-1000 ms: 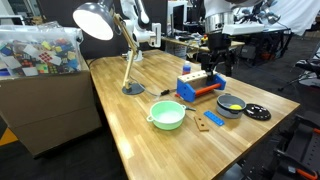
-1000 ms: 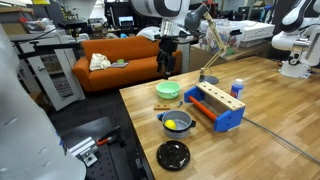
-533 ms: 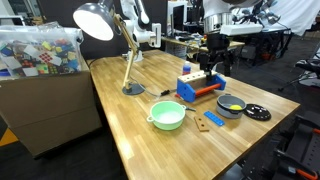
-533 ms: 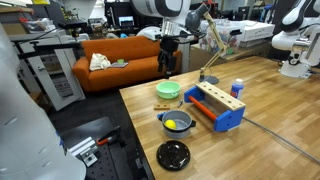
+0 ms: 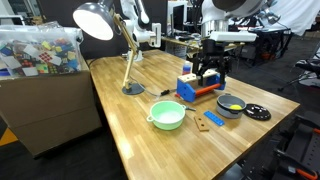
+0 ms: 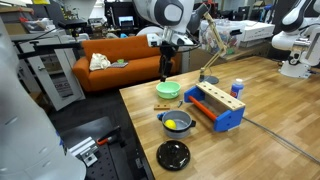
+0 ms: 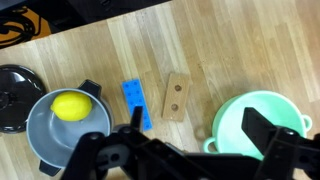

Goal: Pick the wooden object on the table and put it in the green bowl

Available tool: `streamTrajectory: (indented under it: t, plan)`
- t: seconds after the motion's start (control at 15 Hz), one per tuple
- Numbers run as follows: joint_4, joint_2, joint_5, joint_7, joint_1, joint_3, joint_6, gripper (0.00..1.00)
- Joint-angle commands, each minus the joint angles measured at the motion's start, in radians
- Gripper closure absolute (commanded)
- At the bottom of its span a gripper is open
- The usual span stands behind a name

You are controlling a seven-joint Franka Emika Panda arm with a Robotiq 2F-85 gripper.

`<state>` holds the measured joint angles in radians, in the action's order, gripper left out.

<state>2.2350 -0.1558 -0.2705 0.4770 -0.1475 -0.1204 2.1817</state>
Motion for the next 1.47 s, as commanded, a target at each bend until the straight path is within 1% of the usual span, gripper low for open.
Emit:
streamTrajectory:
  t: [0.0,0.07,0.13,0.27,0.67,0.87,1.0,1.13,1.27,1.4]
  plan:
    - [0.01,-0.047,0.019,0.045,-0.02,0.003,0.064,0.0]
    - [0.008,-0.065,0.034,0.034,-0.026,0.003,0.072,0.0]
    - [0.005,-0.054,0.011,0.022,-0.02,0.004,0.043,0.0]
    - [0.005,-0.076,0.019,0.022,-0.027,0.004,0.06,0.0]
    - [0.002,-0.074,0.021,0.022,-0.028,0.005,0.06,0.0]
    - [0.027,-0.045,0.04,0.085,-0.047,0.006,0.128,0.0]
    - [0.034,-0.056,0.07,0.14,-0.069,0.007,0.2,0.0]
    - [0.036,-0.084,0.164,0.236,-0.103,0.018,0.251,0.0]
    - [0.045,-0.116,0.239,0.324,-0.128,0.023,0.272,0.0]
    - [0.053,-0.155,0.274,0.381,-0.142,0.027,0.283,0.0]
